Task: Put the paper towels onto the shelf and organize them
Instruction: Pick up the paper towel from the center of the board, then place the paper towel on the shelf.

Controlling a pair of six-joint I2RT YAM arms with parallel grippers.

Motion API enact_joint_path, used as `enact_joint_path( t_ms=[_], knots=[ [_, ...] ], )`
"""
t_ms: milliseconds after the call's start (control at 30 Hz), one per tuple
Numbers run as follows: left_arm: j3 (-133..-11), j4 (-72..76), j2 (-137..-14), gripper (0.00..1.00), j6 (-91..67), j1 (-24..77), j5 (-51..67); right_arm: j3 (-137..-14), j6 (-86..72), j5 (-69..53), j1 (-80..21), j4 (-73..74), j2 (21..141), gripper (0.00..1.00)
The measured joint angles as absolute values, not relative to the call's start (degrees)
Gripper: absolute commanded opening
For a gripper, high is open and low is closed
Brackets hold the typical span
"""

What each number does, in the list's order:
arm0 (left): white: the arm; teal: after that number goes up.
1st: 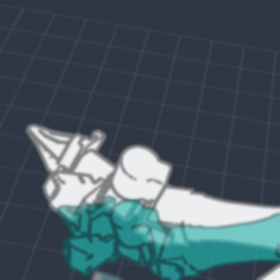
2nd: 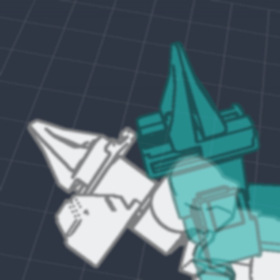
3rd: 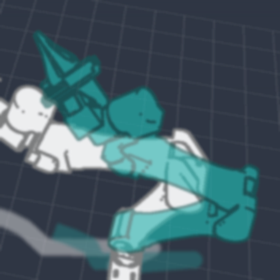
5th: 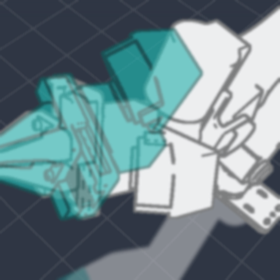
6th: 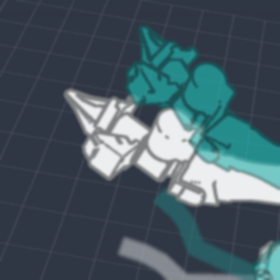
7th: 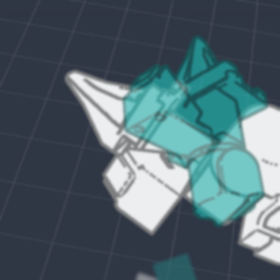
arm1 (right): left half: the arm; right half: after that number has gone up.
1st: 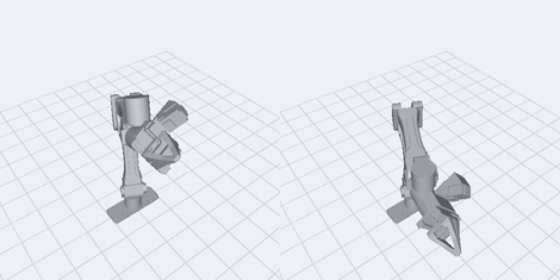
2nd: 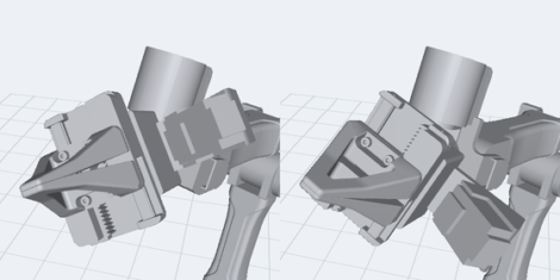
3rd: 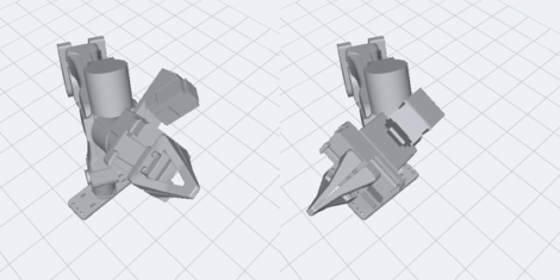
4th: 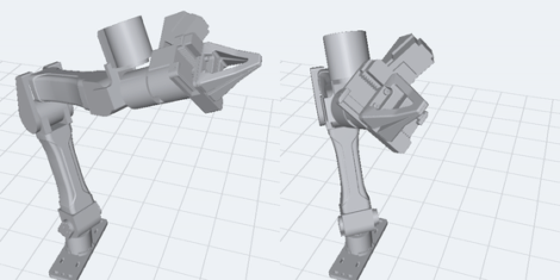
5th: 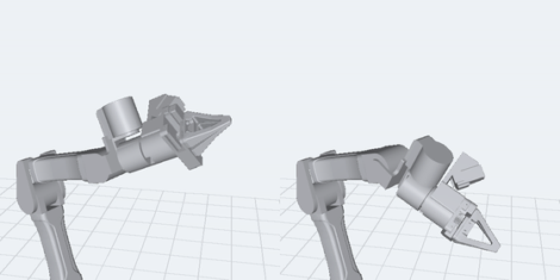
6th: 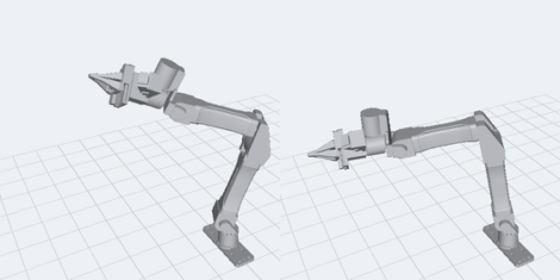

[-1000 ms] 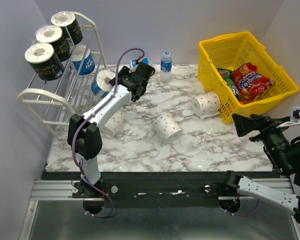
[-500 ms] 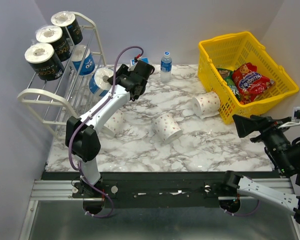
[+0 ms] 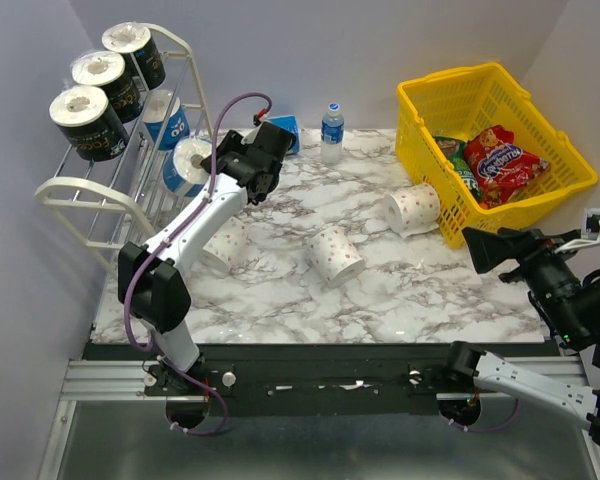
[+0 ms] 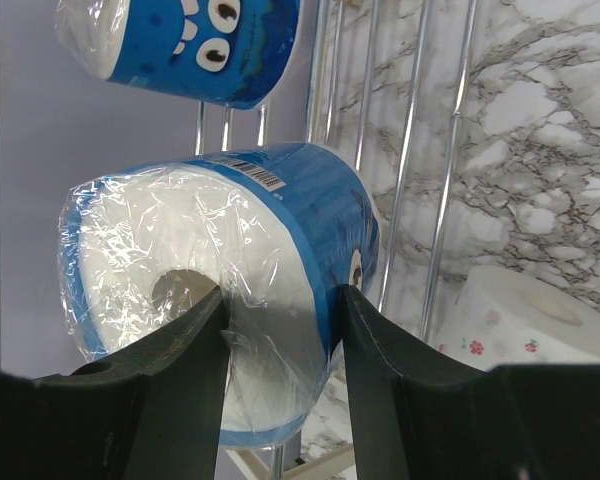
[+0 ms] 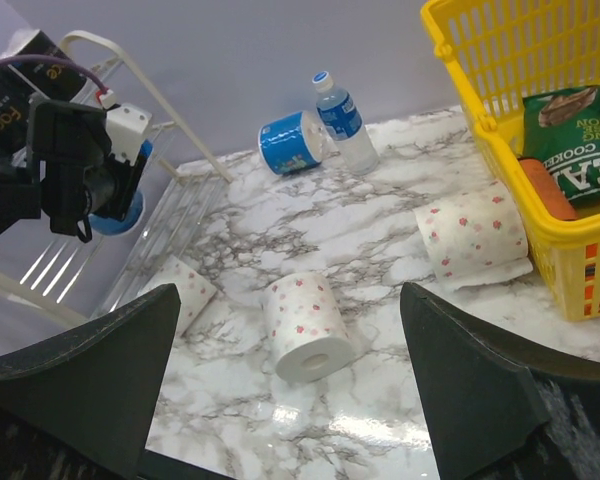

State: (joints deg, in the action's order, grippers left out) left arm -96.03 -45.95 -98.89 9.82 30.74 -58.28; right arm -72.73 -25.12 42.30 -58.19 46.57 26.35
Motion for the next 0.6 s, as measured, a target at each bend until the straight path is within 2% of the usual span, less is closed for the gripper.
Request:
enact_joint_path(
  t_ms=[367, 600],
  knots=[
    [-91.8, -44.3, -96.7, 0.43, 10.5, 28.7, -58.8, -74.5, -25.5, 42.3, -58.2, 47.3, 27.4, 1.0],
    [-89.3, -40.6, -95.0, 0.56, 12.4, 28.4, -59.5, -76.1, -26.6, 42.2, -58.2, 49.0, 28.6, 1.0]
  ],
)
